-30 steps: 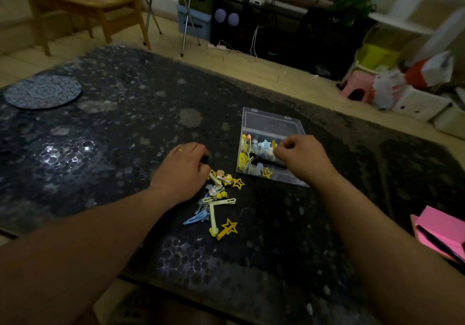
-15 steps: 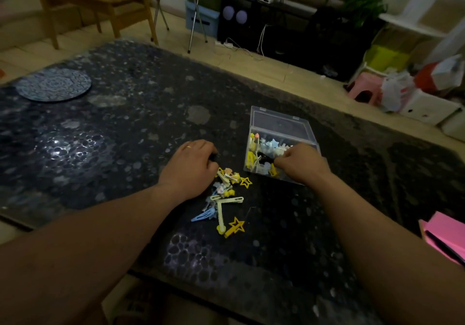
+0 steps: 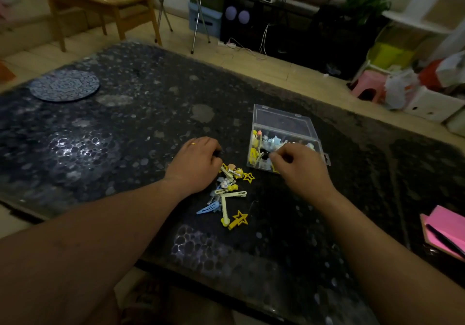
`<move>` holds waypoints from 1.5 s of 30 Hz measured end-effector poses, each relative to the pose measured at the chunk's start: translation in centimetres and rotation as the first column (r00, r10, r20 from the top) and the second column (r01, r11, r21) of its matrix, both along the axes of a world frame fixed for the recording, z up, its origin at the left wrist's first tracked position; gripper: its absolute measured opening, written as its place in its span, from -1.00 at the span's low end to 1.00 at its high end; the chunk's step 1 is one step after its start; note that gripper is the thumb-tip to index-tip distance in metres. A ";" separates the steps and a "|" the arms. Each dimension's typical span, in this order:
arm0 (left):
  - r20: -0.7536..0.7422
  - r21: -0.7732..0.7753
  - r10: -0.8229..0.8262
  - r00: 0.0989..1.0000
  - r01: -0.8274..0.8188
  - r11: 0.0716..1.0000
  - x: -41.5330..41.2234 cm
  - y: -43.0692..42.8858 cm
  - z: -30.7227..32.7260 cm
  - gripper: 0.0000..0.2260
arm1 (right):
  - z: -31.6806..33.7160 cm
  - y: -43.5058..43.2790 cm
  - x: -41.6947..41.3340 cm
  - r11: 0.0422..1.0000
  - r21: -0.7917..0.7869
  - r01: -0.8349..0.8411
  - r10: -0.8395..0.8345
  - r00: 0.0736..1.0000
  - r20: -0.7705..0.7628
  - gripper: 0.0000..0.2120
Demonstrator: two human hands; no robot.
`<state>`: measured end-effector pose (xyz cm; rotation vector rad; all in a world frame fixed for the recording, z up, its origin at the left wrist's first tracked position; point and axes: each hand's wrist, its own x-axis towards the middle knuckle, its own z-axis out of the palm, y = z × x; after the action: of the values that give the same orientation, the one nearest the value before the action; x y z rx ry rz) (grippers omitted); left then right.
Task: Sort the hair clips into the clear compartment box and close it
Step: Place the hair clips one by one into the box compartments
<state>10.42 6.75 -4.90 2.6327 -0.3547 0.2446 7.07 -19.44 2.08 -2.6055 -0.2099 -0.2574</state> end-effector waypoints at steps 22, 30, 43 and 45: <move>0.018 -0.020 -0.005 1.000 0.005 1.000 0.2 -0.3 0.0 -0.73 | -4.3 1.7 -4.7 0.940 0.053 -0.336 0.338 0.901 -0.274 -0.80; 0.022 -0.018 0.003 1.000 -0.003 1.000 0.2 -0.2 0.1 -0.73 | -4.1 1.9 -4.7 0.964 0.076 -0.256 0.267 0.908 -0.323 -0.78; -0.002 -0.016 -0.001 1.000 0.001 1.000 0.0 -0.4 0.4 -0.73 | -5.9 0.2 -4.8 0.762 0.646 0.040 0.192 0.940 -0.283 -0.99; -0.004 -0.015 0.000 1.000 -0.001 1.000 0.0 -0.4 0.3 -0.74 | -5.7 0.0 -4.8 0.710 0.697 0.099 0.160 0.942 -0.297 -0.98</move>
<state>10.44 6.36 -4.63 2.6185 -0.3497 0.2417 2.31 -19.40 -3.65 -1.8223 -0.0159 0.1199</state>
